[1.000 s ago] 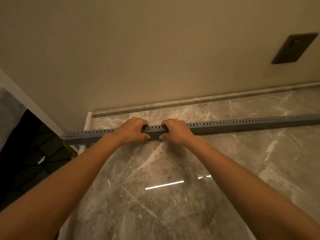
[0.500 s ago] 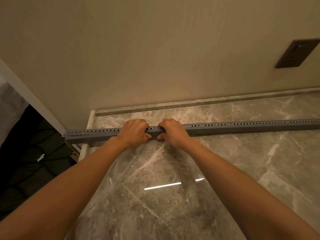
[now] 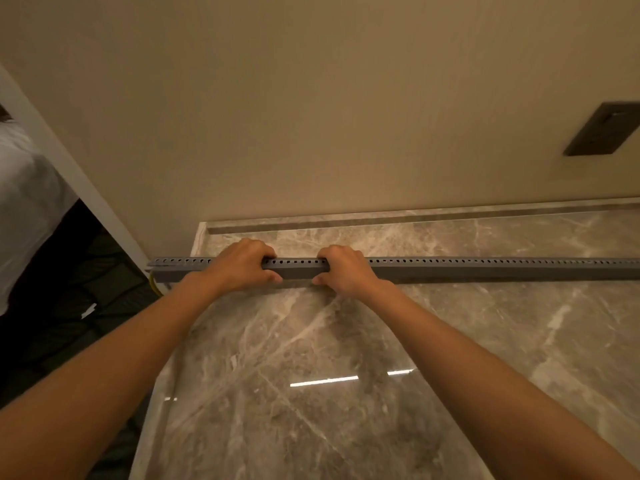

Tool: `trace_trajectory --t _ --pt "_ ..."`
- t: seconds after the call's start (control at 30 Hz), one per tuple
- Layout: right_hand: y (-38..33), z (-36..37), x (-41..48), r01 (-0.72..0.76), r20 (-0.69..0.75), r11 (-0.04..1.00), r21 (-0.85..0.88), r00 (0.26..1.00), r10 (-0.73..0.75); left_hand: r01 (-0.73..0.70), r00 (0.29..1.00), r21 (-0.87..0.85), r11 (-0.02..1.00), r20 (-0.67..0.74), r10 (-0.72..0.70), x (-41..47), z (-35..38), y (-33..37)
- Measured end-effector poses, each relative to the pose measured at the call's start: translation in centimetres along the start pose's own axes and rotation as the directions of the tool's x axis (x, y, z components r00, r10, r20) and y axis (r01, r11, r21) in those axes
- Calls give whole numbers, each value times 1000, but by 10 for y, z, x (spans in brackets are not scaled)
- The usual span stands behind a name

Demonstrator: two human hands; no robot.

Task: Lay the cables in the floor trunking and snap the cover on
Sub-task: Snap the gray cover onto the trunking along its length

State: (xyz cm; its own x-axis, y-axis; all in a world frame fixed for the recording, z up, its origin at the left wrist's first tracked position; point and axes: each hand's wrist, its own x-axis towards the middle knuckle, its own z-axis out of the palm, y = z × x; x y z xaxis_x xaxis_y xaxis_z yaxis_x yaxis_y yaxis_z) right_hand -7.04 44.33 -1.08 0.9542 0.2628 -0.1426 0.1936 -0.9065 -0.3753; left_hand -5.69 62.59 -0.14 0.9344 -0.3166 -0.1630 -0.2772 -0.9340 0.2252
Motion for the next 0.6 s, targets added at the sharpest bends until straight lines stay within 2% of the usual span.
trace_trajectory --t 0.17,0.47,0.6 --pt "-31 13 10 56 12 998 39 998 -56 -1 998 -5 1000 60 2 -6 -3 -20" --pt "-38 18 14 66 -34 998 17 997 -65 -17 996 106 994 -81 26 -6 8 -10" --pt "-35 14 13 41 -28 998 40 999 -40 -36 994 67 997 -101 43 -4 9 -9"
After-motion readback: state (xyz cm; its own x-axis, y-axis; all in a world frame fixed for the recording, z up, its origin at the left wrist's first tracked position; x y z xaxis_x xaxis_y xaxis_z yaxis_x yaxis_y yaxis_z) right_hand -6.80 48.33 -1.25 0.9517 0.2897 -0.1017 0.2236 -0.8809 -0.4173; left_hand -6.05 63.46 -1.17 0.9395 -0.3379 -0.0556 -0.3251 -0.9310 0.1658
